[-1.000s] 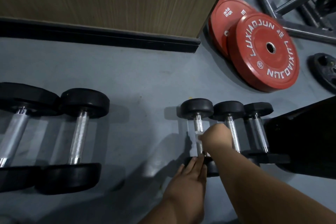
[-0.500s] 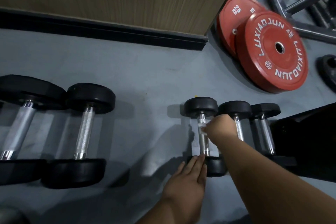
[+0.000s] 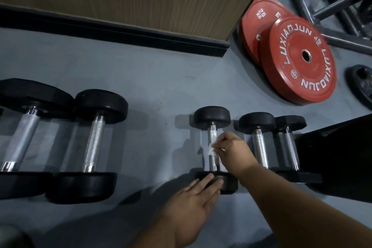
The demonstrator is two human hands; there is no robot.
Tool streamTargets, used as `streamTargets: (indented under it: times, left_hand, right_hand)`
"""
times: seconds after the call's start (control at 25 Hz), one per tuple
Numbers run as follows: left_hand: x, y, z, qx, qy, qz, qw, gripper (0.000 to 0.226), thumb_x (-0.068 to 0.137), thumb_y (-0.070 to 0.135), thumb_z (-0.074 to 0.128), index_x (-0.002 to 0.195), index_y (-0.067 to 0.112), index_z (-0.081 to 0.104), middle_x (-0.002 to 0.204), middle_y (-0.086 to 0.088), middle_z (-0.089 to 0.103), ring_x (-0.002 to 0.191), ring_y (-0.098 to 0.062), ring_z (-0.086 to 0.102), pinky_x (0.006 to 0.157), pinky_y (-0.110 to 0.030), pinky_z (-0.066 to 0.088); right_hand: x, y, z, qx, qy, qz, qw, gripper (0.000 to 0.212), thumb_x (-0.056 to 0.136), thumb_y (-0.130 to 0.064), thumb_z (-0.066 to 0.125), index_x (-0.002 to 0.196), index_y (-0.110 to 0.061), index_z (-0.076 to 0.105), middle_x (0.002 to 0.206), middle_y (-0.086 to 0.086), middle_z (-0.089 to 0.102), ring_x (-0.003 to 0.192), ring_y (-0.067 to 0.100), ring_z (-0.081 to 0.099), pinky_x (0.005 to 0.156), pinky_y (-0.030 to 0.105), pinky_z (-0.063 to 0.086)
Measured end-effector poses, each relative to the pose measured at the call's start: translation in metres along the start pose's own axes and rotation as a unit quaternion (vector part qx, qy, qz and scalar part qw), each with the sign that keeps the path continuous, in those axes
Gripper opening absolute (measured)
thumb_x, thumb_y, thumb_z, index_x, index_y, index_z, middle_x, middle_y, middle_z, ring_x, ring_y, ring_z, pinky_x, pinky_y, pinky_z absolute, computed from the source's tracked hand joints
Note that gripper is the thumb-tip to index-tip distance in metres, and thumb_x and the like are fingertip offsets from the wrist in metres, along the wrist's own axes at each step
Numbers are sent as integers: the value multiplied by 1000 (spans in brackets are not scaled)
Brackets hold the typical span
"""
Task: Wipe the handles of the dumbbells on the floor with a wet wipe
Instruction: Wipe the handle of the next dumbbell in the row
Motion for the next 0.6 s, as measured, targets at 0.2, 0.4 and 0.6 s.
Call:
streamTargets:
  times: [0.2,0.4,0.6]
  left_hand:
    - [-4,5,-2,-6,-23,9,1000,76,64,23,68,138,16,50,154,0,39,141,-20,39,104,-32,45]
    - [-6,2,-25,-27,25,-15,999,49,83,31,38,126,33,61,141,18,52,128,-4,52,94,-18,50]
    - [-6,-7,-14,-16,39,-33,999,54,99,23,14,139,28,50,154,13,38,143,-12,34,105,-33,45]
  right_hand:
    - [22,-10,-2,-63,62,-122,989,9,81,-3,81,85,-12,82,98,-2,64,88,20,64,77,31,58]
    - [-16,-15,8,-77,12,-269,960,11,83,-13,80,94,-14,81,102,-5,69,93,15,59,81,24,52]
    - [-8,-17,5,-134,-38,-357,924,24,94,-40,65,98,-20,79,110,-6,68,91,15,61,73,30,56]
Point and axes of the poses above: each hand's wrist, its own x-axis towards the middle knuckle, its own z-axis out of the palm, y = z × x, the point moved 8 cm from there along x, towards the middle knuckle
